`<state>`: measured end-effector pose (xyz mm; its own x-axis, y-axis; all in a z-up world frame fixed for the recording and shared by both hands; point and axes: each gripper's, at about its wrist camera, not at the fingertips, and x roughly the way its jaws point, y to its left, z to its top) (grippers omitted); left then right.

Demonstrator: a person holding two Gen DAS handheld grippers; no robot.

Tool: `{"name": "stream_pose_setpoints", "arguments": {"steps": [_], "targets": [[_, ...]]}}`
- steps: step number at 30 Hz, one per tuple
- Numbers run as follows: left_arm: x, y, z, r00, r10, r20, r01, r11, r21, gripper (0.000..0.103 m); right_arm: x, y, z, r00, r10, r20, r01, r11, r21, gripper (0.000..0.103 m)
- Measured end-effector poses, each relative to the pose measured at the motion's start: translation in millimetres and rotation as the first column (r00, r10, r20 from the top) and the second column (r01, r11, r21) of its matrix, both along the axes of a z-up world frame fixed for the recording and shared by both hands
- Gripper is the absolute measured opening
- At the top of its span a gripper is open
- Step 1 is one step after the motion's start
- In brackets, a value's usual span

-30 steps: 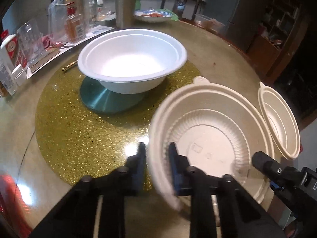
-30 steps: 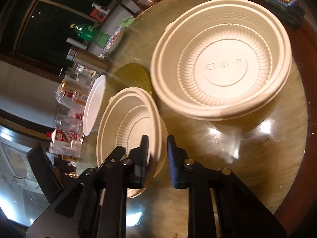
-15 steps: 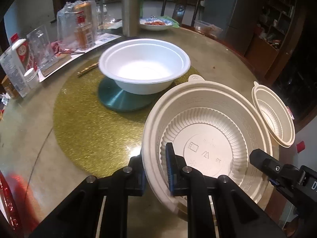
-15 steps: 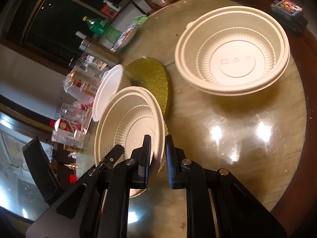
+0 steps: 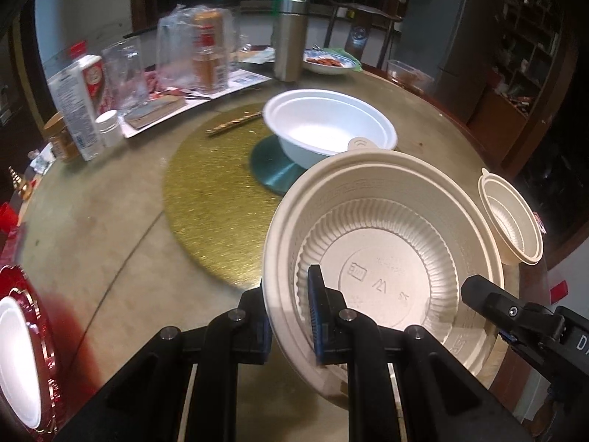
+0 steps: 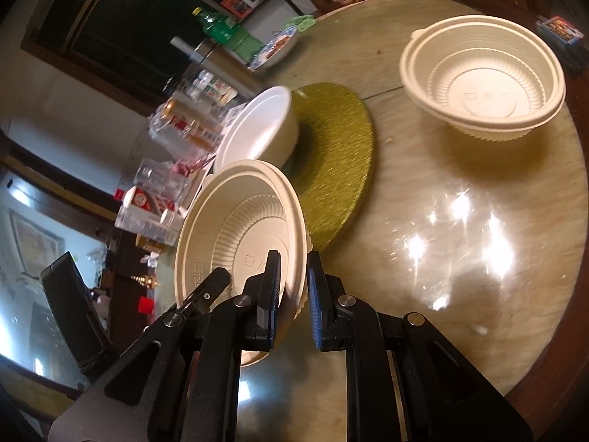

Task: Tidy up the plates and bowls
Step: 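Carry the beige bowl with both tools over the red plate stack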

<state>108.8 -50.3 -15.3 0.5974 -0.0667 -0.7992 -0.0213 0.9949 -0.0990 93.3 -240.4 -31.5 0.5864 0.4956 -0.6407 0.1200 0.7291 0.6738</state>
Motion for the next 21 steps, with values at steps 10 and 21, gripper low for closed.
{"name": "stream_pose_setpoints", "arguments": {"steps": [10,21], "targets": [[-23,37,11,0.998,0.052,0.033,-0.051,0.998,-0.022,0.015,-5,38,10,0.997,0.070,0.024,-0.070,0.997,-0.009,0.014],[-51,79,25,0.990,0.122,0.075,-0.118,0.992,-0.052,0.015,-12,80,25,0.986,0.152,0.061,-0.151,0.988,-0.019,0.014]]}}
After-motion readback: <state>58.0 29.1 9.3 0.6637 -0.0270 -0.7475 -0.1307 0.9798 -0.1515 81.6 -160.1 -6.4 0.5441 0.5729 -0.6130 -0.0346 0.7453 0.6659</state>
